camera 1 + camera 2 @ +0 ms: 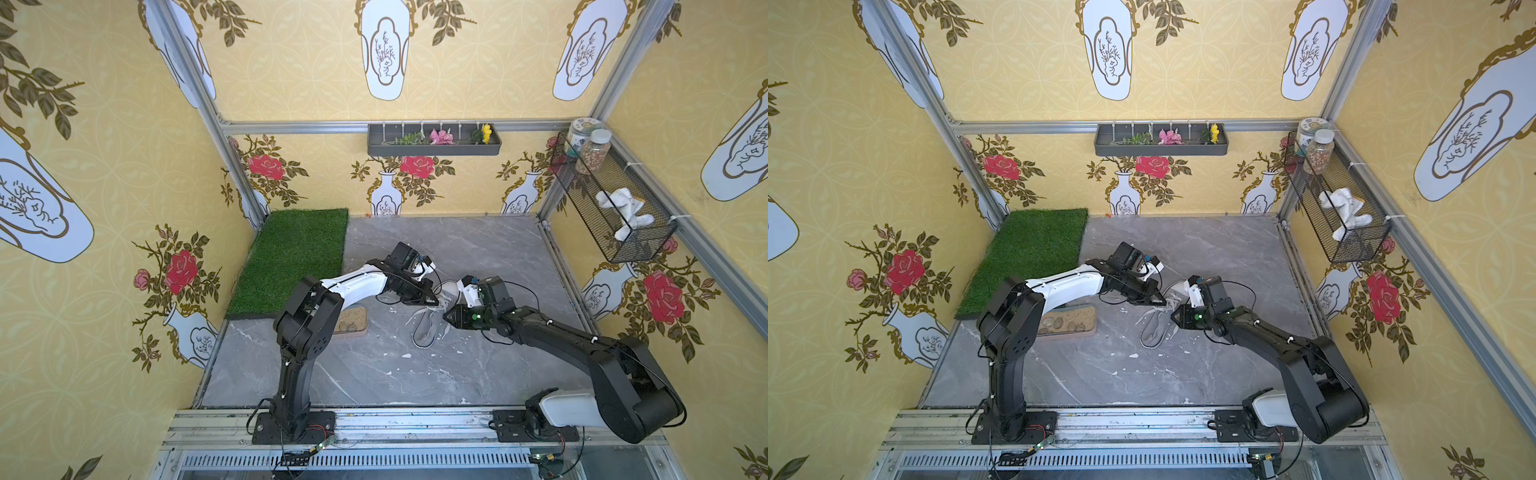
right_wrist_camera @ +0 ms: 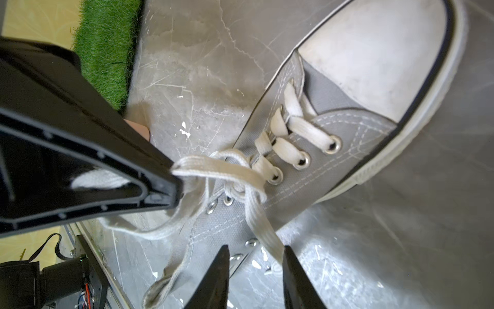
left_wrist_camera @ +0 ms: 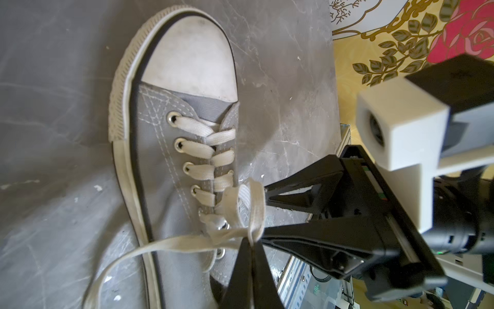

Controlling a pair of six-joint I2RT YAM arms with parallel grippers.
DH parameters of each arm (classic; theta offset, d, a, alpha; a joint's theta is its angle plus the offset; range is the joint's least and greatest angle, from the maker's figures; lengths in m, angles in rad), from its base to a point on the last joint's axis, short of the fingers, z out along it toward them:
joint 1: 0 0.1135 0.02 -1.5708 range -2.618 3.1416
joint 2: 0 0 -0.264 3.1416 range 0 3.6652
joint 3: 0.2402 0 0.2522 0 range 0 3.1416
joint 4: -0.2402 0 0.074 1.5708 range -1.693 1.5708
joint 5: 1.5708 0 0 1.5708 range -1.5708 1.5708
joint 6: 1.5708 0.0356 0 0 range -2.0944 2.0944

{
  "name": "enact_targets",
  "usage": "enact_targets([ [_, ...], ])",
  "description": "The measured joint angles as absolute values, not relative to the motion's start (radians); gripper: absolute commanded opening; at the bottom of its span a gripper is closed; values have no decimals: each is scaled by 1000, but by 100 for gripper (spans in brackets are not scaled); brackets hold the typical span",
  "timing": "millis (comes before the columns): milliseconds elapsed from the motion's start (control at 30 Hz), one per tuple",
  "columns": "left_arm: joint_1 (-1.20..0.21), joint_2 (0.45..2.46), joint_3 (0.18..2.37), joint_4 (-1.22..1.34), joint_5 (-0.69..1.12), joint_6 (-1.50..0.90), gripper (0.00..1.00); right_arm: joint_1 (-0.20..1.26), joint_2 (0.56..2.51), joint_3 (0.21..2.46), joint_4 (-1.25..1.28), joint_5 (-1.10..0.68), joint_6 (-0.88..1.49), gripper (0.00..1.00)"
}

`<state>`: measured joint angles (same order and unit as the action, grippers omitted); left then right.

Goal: Tie the shoes
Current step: Cross the shoelace with the shoelace.

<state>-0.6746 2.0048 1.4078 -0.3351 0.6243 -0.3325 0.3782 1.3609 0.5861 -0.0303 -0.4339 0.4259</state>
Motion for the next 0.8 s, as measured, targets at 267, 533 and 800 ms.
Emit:
enact_targets([
  [267, -675, 2005, 1415, -338, 625, -332, 0, 378, 1403, 592, -30, -430, 414, 27],
  [533, -675, 2005, 1415, -338, 625, -332, 0, 379, 1390, 588, -30, -430, 414, 7],
  [800, -675, 2005, 1406, -337, 628, -321, 0, 380, 1389, 596, -24, -445, 420, 2],
])
